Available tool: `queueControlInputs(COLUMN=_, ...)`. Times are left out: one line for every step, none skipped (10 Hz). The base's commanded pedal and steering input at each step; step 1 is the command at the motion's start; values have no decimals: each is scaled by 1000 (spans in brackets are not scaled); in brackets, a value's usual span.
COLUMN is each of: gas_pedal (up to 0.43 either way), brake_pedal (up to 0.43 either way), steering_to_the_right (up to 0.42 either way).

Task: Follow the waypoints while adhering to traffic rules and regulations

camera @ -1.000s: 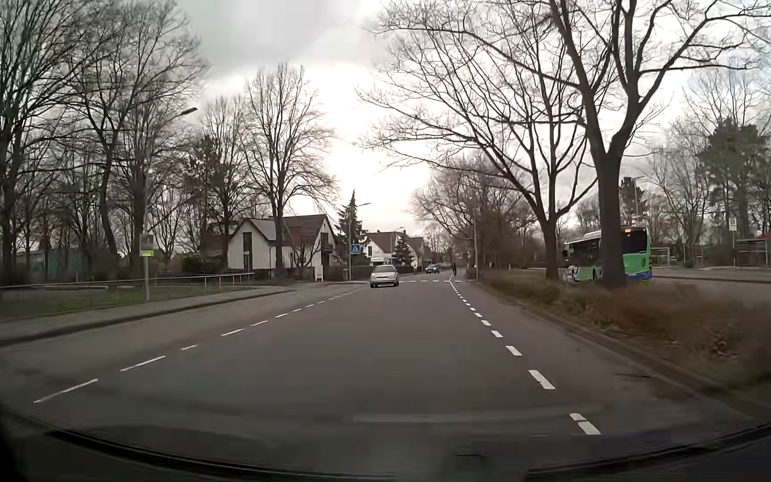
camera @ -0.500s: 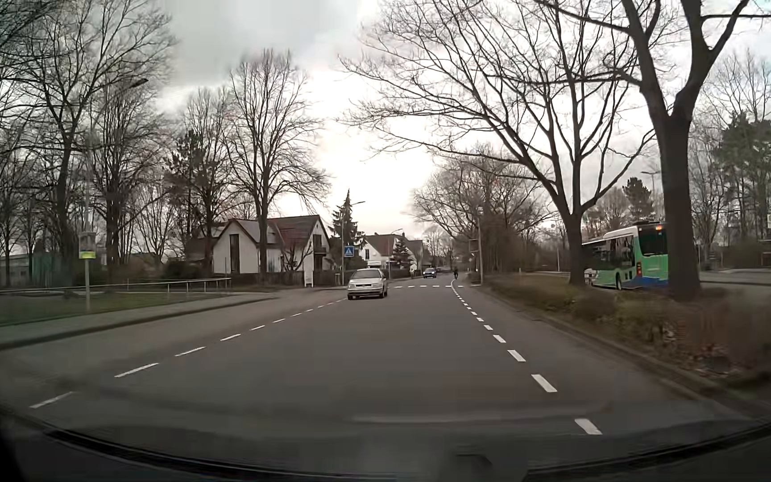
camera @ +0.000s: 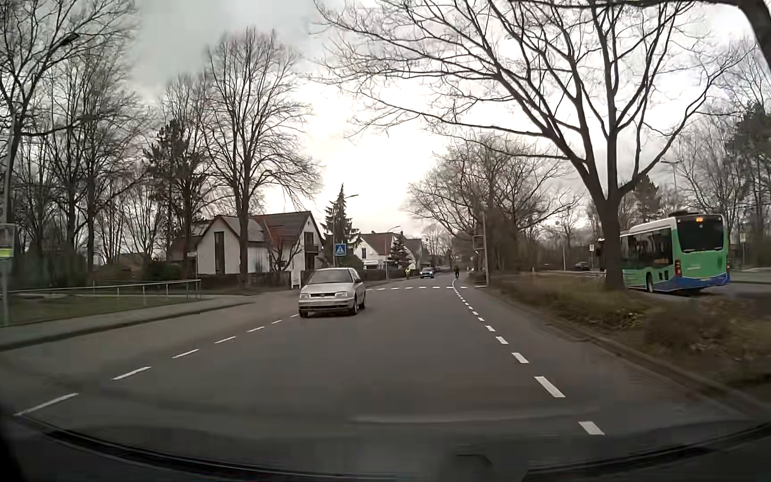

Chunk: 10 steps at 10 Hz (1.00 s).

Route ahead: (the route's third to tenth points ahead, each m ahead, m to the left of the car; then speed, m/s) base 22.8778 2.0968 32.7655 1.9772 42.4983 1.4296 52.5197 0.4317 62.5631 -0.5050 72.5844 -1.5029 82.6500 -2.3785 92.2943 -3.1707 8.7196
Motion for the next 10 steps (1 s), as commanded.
queueControlInputs(gas_pedal=130, brake_pedal=0, steering_to_the_right=5)
queueControlInputs(gas_pedal=130, brake_pedal=0, steering_to_the_right=8)
queueControlInputs(gas_pedal=130, brake_pedal=0, steering_to_the_right=8)
queueControlInputs(gas_pedal=130, brake_pedal=0, steering_to_the_right=8)
queueControlInputs(gas_pedal=130, brake_pedal=0, steering_to_the_right=8)
queueControlInputs(gas_pedal=130, brake_pedal=0, steering_to_the_right=8)
queueControlInputs(gas_pedal=130, brake_pedal=0, steering_to_the_right=8)
queueControlInputs(gas_pedal=130, brake_pedal=0, steering_to_the_right=8)
queueControlInputs(gas_pedal=130, brake_pedal=0, steering_to_the_right=8)
queueControlInputs(gas_pedal=130, brake_pedal=0, steering_to_the_right=7)
